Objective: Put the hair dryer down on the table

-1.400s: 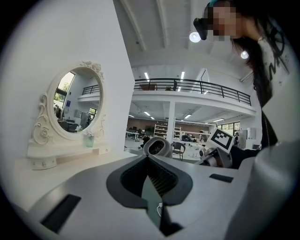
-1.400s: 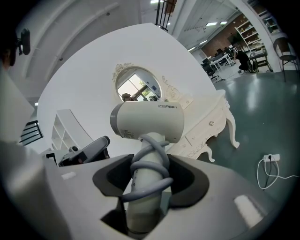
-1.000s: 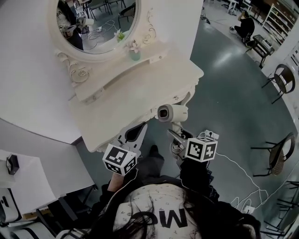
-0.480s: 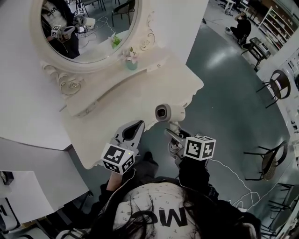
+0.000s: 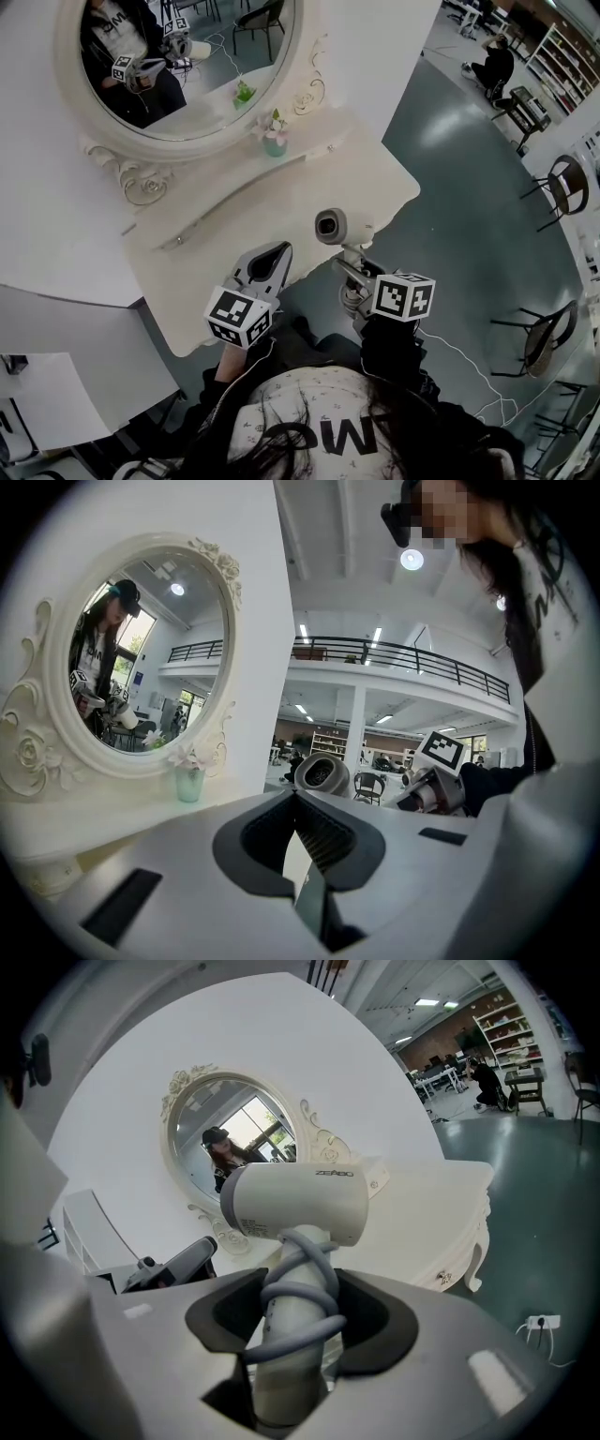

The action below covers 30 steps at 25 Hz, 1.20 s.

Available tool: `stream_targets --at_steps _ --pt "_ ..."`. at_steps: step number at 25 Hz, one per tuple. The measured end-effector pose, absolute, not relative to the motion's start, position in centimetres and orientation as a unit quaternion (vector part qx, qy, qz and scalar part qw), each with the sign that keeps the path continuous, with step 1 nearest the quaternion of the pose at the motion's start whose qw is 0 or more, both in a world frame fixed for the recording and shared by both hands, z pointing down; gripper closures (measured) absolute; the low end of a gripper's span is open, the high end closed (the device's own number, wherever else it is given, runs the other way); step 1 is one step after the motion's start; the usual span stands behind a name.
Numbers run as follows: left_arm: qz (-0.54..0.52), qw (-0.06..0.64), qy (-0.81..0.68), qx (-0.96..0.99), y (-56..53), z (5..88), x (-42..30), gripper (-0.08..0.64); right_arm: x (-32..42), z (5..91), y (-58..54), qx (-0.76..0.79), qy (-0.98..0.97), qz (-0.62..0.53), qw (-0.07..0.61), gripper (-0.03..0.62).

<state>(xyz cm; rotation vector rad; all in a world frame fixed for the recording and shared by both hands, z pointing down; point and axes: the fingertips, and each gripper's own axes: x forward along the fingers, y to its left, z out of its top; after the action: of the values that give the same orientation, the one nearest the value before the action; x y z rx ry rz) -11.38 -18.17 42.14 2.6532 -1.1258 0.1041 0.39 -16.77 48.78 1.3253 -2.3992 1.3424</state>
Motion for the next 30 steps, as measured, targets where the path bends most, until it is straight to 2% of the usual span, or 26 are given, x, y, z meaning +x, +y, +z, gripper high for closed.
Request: stream_targets --at_steps 16,30 --pt "0.046 0.137 -0.432 0.890 -22.3 43.2 -11.0 0.563 3.9 50.4 -22.4 0.426 -0.784 0.448 0.059 0.367" --pt "0.056 0.156 -0.553 0.816 -28.4 43.7 -10.3 0.563 3.2 55.4 -32.5 0.308 -0.824 0.443 0.176 0.367"
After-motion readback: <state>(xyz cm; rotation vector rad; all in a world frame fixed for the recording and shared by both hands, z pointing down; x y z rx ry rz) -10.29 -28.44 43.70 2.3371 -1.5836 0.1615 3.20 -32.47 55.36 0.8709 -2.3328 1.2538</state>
